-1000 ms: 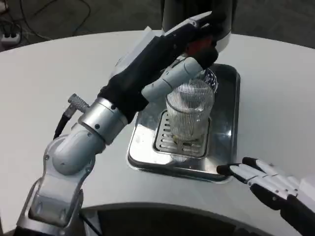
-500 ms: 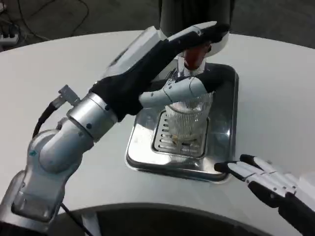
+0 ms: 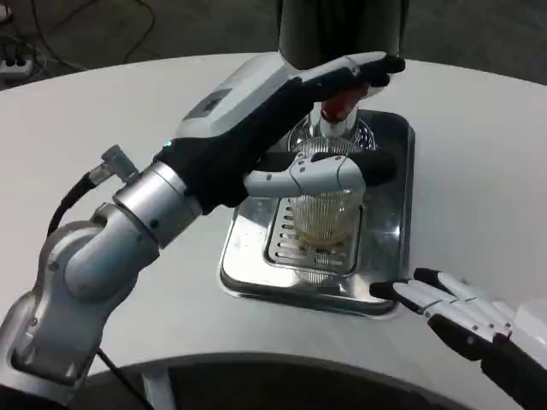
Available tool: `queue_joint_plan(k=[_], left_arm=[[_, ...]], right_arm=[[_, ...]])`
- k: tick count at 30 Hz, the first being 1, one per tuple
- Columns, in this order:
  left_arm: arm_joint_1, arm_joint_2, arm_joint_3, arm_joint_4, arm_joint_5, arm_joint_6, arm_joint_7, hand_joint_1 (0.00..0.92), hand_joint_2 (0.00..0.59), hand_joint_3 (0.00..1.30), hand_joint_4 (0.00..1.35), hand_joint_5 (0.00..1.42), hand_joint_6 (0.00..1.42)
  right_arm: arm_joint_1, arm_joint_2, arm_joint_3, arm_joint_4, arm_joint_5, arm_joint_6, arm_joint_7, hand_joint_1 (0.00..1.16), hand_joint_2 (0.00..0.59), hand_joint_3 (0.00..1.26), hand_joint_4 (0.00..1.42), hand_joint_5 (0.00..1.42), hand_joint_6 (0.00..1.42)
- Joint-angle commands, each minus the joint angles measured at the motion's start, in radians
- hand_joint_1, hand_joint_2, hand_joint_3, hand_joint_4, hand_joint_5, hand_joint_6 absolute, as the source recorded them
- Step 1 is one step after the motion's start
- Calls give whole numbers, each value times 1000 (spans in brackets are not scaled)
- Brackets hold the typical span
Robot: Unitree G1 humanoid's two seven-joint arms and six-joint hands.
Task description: Grasp the cup under the faucet to collect the drink, then remove the cup.
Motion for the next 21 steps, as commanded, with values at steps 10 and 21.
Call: queue_joint_plan(k=[10, 21], left_arm=[[46, 36, -33, 66, 40, -33, -28, 0, 92, 144, 205, 242, 160], [51, 39, -25, 74, 40, -41, -26, 0, 85, 133, 196, 242, 160]], right_arm=[[-99, 160, 123, 131, -27, 101, -140, 704, 243, 184, 194, 176, 185], [-191, 298, 227, 261, 13, 187, -254, 760, 191, 108, 131, 122, 203]])
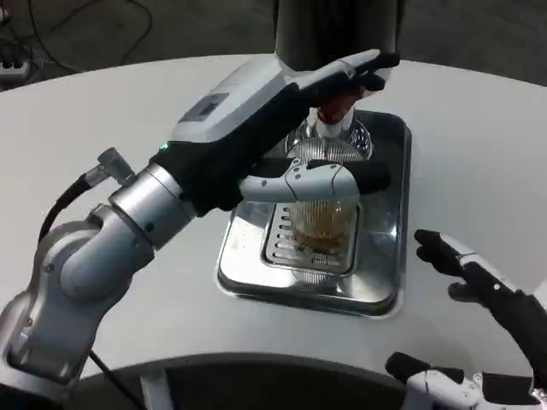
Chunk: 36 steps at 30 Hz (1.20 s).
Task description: Grasp the cup under the faucet to collect the drink, then remove the cup.
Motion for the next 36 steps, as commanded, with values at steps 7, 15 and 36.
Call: queue_joint_plan(k=[7, 15, 36], left_arm=[[52, 24, -28, 39, 24, 14, -38, 0, 77, 131, 195, 242, 157], [49, 22, -31, 51, 27, 8, -34, 0, 76, 131, 195, 242, 149], [27, 31, -47, 126, 45, -52, -7, 0, 75, 131, 195, 242, 146]], right_arm=[[-110, 133, 128, 146, -3, 47, -133, 765, 189, 103, 119, 112, 207], [-190, 177, 180, 228, -16, 61, -197, 771, 178, 103, 117, 111, 210], [-333, 221, 212, 390, -18, 62, -291, 775, 173, 121, 138, 108, 196]])
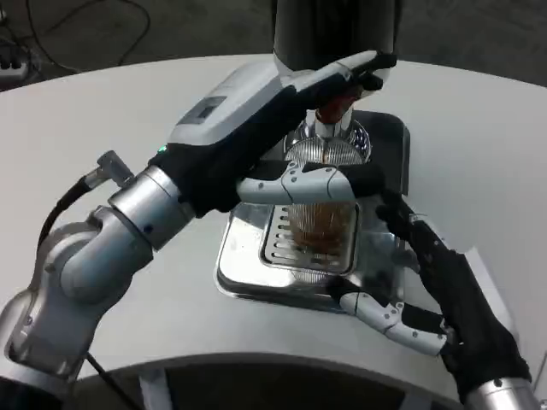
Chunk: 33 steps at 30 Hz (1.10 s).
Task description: Grasp the cup under the faucet to collect the drink, then remove the cup.
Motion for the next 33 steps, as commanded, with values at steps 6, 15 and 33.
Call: queue_joint_plan(k=[6, 15, 33], left_arm=[[34, 34, -34, 72, 41, -2, -31, 0, 76, 131, 195, 242, 146], [25, 28, -29, 94, 35, -6, -21, 0, 76, 131, 198, 242, 145], [13, 40, -34, 100, 45, -15, -20, 0, 71, 131, 205, 242, 145]], right_arm=[[-90, 22, 16, 119, 2, -20, -54, 775, 173, 122, 131, 110, 196], [-166, 55, 12, 234, 8, -81, -129, 793, 168, 122, 129, 111, 181], [-288, 131, 26, 435, -14, -176, -291, 805, 160, 122, 129, 111, 181]])
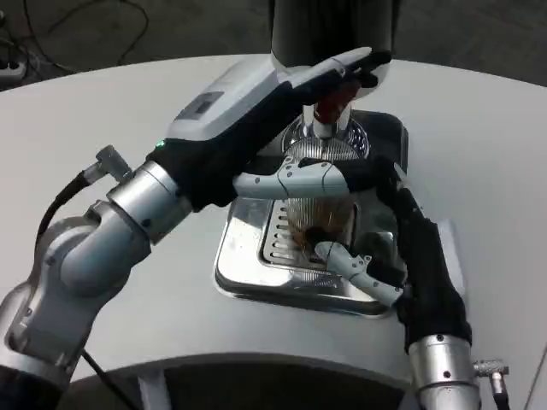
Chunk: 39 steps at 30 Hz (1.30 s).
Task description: Grasp the cup under the faucet to collect the drink, then remove the cup.
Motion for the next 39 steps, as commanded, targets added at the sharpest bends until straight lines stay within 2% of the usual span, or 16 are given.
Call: queue_joint_plan(k=[1, 8, 13, 19, 39], left_arm=[[43, 32, -26, 34, 45, 21, -42, 0, 71, 131, 205, 242, 145], [32, 56, -27, 37, 74, 10, -29, 0, 71, 150, 237, 261, 163], [25, 60, -29, 31, 95, 5, -13, 0, 66, 179, 258, 277, 171], [19, 60, -33, 27, 101, 8, -13, 0, 67, 187, 263, 281, 163], [3, 84, -47, 40, 132, -27, -9, 0, 67, 199, 267, 285, 160]], right_arm=[[-30, 18, 14, 44, -9, -32, -30, 805, 160, 122, 129, 111, 181], [-70, 42, 32, 105, -23, -33, -74, 804, 163, 122, 129, 115, 181], [-109, 36, 33, 145, -39, -33, -103, 807, 176, 122, 138, 121, 181], [-160, 28, 15, 196, -31, -34, -127, 809, 179, 119, 139, 129, 181], [-237, 48, 21, 320, -31, -65, -168, 817, 162, 104, 129, 133, 181]])
